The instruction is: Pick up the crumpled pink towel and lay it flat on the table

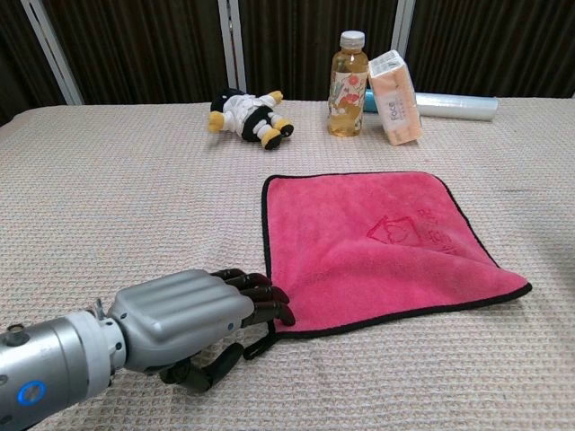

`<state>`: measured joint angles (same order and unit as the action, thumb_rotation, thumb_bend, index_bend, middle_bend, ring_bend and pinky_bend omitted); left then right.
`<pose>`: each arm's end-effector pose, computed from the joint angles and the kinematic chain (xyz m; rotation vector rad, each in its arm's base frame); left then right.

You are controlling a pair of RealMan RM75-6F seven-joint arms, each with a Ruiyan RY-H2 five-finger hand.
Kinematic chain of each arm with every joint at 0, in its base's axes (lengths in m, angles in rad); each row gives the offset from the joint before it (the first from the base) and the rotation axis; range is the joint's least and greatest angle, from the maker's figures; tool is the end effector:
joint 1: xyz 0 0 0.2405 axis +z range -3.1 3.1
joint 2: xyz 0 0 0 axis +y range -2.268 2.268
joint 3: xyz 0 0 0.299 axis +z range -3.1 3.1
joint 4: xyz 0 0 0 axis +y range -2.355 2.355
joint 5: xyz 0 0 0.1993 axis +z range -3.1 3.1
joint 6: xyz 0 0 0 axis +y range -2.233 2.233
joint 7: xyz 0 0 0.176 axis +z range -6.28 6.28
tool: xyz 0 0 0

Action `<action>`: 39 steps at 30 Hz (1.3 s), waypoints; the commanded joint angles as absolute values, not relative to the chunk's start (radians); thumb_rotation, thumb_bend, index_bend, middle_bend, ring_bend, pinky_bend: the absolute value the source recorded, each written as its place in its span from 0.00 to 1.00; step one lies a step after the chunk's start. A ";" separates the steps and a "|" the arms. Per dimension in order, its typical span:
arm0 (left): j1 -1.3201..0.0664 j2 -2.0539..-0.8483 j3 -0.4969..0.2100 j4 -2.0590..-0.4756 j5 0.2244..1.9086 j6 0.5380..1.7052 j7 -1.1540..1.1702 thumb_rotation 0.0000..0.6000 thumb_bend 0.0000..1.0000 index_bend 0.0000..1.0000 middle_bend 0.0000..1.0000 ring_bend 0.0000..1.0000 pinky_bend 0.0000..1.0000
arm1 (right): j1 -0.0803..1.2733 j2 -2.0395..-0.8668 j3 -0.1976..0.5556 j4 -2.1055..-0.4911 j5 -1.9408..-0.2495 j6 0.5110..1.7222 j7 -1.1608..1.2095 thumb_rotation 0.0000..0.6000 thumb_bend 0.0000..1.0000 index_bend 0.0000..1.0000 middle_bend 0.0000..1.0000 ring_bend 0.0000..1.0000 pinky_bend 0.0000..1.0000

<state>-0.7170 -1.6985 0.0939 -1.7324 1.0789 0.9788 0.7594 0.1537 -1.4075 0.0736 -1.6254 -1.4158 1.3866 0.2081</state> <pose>-0.1429 0.2567 -0.1130 -2.3396 -0.8465 -0.7055 -0.3118 -0.2381 0.0749 1.2147 -1.3674 1.2361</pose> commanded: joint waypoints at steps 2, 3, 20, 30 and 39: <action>-0.690 -1.661 0.138 -1.735 1.137 0.982 0.708 1.00 0.75 0.15 0.07 0.00 0.00 | 0.152 -1.409 0.072 -1.623 -1.418 1.386 0.210 1.00 0.32 0.00 0.00 0.00 0.00; -0.686 -1.653 0.145 -1.735 1.149 0.984 0.699 1.00 0.75 0.15 0.07 0.00 0.00 | 0.151 -1.409 0.072 -1.621 -1.420 1.386 0.211 1.00 0.32 0.00 0.00 0.00 0.00; -0.644 -1.579 0.168 -1.745 1.254 0.991 0.598 1.00 0.71 0.15 0.07 0.00 0.00 | 0.147 -1.413 0.076 -1.622 -1.423 1.383 0.204 1.00 0.32 0.00 0.00 0.00 0.00; -0.572 -1.588 0.102 -1.727 1.451 1.180 0.382 1.00 0.22 0.10 0.03 0.00 0.00 | 0.147 -1.412 0.079 -1.615 -1.428 1.382 0.212 1.00 0.32 0.00 0.00 0.00 0.00; -0.472 -1.515 0.067 -1.728 1.581 1.408 0.258 1.00 0.19 0.09 0.03 0.00 0.00 | 0.163 -1.400 0.072 -1.581 -1.454 1.360 0.209 1.00 0.32 0.00 0.00 0.00 0.00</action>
<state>-0.5058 -1.5508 0.0695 -1.7271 1.5582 1.3667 0.2665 0.1577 -1.4052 0.0773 -1.5919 -1.4442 1.3683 0.2132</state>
